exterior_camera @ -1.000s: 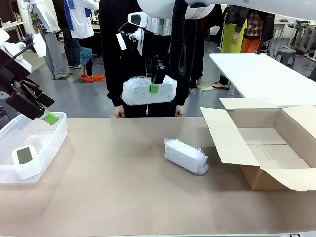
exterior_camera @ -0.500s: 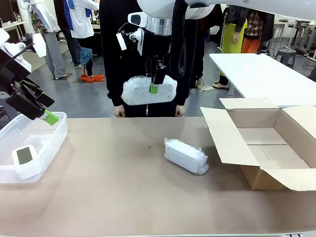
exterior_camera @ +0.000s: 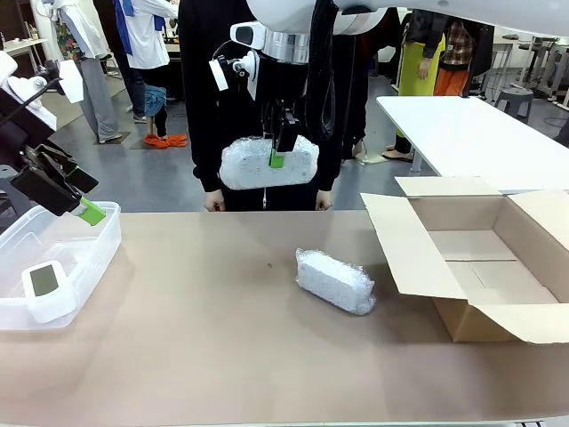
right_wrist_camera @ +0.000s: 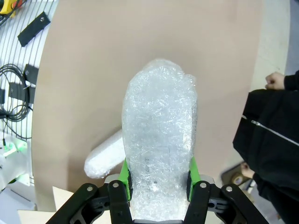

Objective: Separate and place wrapped and unwrapped clocks.
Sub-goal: If the picked Digital clock is wrapped, place it in the Package Box ; if not, place it in the Organizing box.

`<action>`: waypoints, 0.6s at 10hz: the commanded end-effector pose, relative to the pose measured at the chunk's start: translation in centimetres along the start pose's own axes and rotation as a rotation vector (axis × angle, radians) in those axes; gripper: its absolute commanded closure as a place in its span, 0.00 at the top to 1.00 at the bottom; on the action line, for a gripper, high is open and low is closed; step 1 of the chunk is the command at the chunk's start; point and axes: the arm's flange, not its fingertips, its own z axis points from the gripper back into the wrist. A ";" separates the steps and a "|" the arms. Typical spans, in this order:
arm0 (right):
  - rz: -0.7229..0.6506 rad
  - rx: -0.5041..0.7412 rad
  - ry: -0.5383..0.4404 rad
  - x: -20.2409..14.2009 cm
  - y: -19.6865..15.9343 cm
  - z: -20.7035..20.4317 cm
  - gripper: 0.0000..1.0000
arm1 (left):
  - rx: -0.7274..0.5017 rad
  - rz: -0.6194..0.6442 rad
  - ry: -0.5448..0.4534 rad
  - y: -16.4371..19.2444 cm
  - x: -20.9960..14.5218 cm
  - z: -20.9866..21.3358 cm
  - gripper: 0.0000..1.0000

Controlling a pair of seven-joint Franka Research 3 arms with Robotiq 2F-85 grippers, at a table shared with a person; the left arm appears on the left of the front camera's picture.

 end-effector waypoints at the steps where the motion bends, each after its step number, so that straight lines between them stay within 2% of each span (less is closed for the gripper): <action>1: 0.000 0.000 0.000 0.0 0.0 0.0 0.52 | 0.013 0.002 -0.002 -0.2 0.1 -0.1 1.00; 2: -0.181 -0.115 0.080 -0.5 -0.1 1.5 0.52 | 0.013 0.002 -0.002 -0.2 0.1 -0.1 1.00; 3: -0.404 -0.183 0.110 -3.5 -0.8 3.4 0.52 | 0.013 0.002 -0.002 -0.2 0.1 -0.1 1.00; 4: -0.537 -0.205 0.147 -7.1 -0.5 5.1 0.52 | 0.013 0.002 -0.002 -0.2 0.1 -0.1 1.00; 6: -0.827 -0.151 0.147 -14.6 1.3 7.4 0.52 | 0.013 0.002 -0.002 -0.2 0.1 -0.1 1.00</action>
